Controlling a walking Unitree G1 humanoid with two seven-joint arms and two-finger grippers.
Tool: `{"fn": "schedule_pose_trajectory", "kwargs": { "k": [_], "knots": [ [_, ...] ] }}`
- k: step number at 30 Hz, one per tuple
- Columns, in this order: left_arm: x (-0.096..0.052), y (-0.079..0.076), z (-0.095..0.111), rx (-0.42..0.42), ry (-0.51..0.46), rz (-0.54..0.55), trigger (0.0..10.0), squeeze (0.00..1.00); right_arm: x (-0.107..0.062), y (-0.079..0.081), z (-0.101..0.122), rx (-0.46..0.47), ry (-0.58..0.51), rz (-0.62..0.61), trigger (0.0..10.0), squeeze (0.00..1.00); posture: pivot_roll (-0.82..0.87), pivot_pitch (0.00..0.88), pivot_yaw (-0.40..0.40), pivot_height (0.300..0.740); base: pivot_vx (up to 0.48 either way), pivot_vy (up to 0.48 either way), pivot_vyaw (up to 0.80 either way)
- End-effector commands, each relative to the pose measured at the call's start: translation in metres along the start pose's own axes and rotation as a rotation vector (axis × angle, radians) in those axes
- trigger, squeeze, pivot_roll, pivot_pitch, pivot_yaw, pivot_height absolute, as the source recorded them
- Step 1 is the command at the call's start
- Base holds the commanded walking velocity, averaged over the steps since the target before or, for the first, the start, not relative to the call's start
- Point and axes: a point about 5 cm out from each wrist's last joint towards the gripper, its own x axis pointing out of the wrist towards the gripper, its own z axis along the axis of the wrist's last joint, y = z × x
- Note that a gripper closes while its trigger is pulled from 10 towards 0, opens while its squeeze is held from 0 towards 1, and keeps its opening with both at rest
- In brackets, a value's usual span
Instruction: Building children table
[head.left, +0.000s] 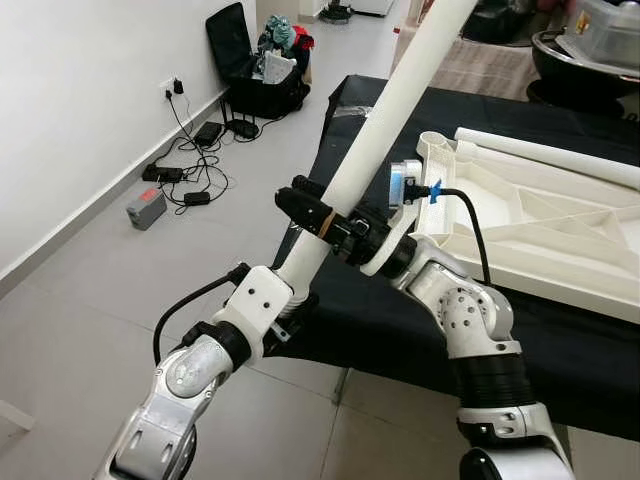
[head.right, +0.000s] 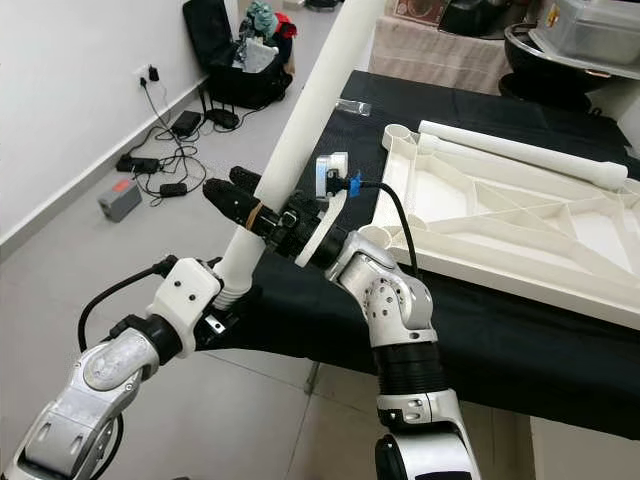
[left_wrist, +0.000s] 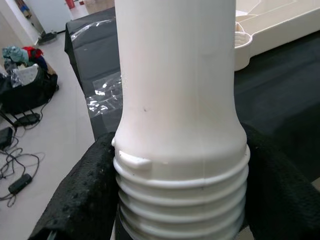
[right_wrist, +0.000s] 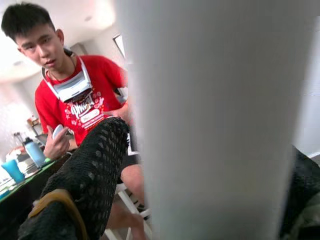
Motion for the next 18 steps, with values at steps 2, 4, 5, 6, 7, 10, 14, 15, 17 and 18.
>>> {"fn": "schedule_pose_trajectory", "kwargs": {
  "k": [2,4,5,6,7,10,14,15,17,18],
  "knots": [
    [0.001,-0.023,0.006,-0.034,-0.028,-0.087,10.0,0.00,0.008,0.004,0.003,-0.007,-0.025,0.045,10.0,0.00,0.09,0.125,-0.075,0.740,0.000,0.000,0.00],
    [0.000,-0.028,0.007,-0.065,-0.030,-0.085,10.0,0.00,0.007,0.003,0.002,-0.001,-0.029,0.050,10.0,0.00,0.09,0.124,-0.076,0.740,0.000,0.000,0.00],
    [-0.001,-0.030,0.008,-0.072,-0.030,-0.088,10.0,0.00,0.006,0.003,0.002,0.009,-0.035,0.054,10.0,0.00,0.09,0.124,-0.076,0.740,0.000,0.000,0.00],
    [-0.002,-0.034,0.008,-0.083,-0.028,-0.091,10.0,0.00,0.004,0.004,0.002,0.027,-0.042,0.078,10.0,0.00,0.10,0.121,-0.076,0.740,0.000,0.000,0.00],
    [-0.002,-0.034,0.008,-0.083,-0.028,-0.091,10.0,0.00,0.004,0.004,0.002,0.027,-0.042,0.078,10.0,0.00,0.10,0.121,-0.076,0.740,0.000,0.000,0.00],
    [-0.004,-0.038,0.009,-0.090,-0.028,-0.104,10.0,0.00,0.003,0.006,0.002,0.039,-0.034,0.105,10.0,0.00,0.10,0.122,-0.076,0.740,0.000,0.000,0.00],
    [-0.008,-0.040,0.007,-0.112,-0.015,-0.110,10.0,0.00,-0.001,0.012,-0.001,0.050,0.001,0.182,10.0,0.00,0.10,0.123,-0.077,0.740,0.000,0.000,0.00],
    [-0.010,-0.040,0.007,-0.112,-0.011,-0.115,10.0,0.00,-0.002,0.014,-0.003,0.044,0.018,0.202,10.0,0.00,0.10,0.124,-0.075,0.740,0.000,0.000,0.00],
    [-0.012,-0.040,0.007,-0.119,-0.005,-0.114,10.0,0.00,-0.003,0.014,-0.004,0.034,0.033,0.208,10.0,0.00,0.10,0.125,-0.076,0.740,0.000,0.000,0.00],
    [-0.013,-0.039,0.007,-0.124,0.000,-0.112,10.0,0.00,-0.003,0.014,-0.005,0.025,0.044,0.209,10.0,0.00,0.10,0.125,-0.076,0.740,0.000,0.000,0.00]
  ]
}}
